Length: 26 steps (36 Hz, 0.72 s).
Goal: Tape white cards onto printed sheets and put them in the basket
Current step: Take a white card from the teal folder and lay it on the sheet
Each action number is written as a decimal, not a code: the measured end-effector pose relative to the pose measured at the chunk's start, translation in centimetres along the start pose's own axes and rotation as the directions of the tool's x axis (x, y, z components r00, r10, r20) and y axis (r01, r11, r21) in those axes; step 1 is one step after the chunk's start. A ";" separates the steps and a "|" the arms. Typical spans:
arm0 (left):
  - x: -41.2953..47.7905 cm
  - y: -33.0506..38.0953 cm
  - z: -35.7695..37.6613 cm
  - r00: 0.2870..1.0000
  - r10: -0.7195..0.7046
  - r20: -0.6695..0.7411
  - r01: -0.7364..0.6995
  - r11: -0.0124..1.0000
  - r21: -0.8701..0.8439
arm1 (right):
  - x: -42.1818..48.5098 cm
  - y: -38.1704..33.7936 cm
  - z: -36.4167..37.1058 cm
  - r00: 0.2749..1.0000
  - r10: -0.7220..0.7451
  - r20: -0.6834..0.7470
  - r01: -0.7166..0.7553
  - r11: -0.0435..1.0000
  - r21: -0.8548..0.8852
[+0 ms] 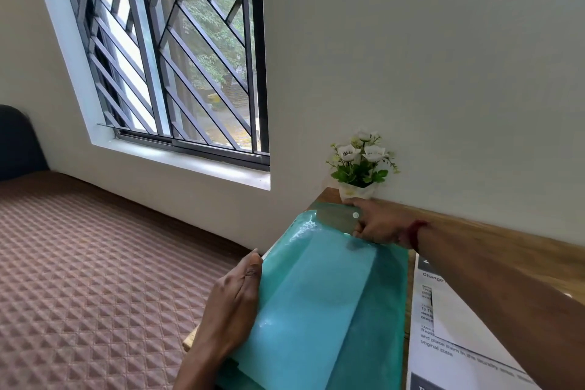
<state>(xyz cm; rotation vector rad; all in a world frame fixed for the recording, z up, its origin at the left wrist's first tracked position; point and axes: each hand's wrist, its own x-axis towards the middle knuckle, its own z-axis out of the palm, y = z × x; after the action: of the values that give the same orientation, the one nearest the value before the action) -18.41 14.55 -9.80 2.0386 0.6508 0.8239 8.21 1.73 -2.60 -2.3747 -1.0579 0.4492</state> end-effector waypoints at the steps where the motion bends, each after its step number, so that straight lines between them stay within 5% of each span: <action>1: 0.0 0.0 0.0 1.000 -0.003 0.007 0.003 1.000 -0.003 | -0.2 0.0 0.1 1.000 -0.019 -0.014 0.019 1.000 -0.006; 18: -0.6 1.5 -0.5 0.999 0.031 0.041 -0.033 0.999 0.034 | -1.1 -1.0 0.8 0.916 -0.209 -0.341 0.156 0.972 -0.178; 26: -0.4 1.1 -0.2 0.999 0.044 0.023 -0.045 0.997 0.062 | -1.2 -0.8 1.2 0.986 -0.034 -0.163 0.029 0.999 -0.031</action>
<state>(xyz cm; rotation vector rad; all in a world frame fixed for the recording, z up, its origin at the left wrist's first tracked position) -18.70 13.82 -8.93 2.1227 0.6284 0.8158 6.38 1.67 -3.05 -2.3699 -1.0314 0.2249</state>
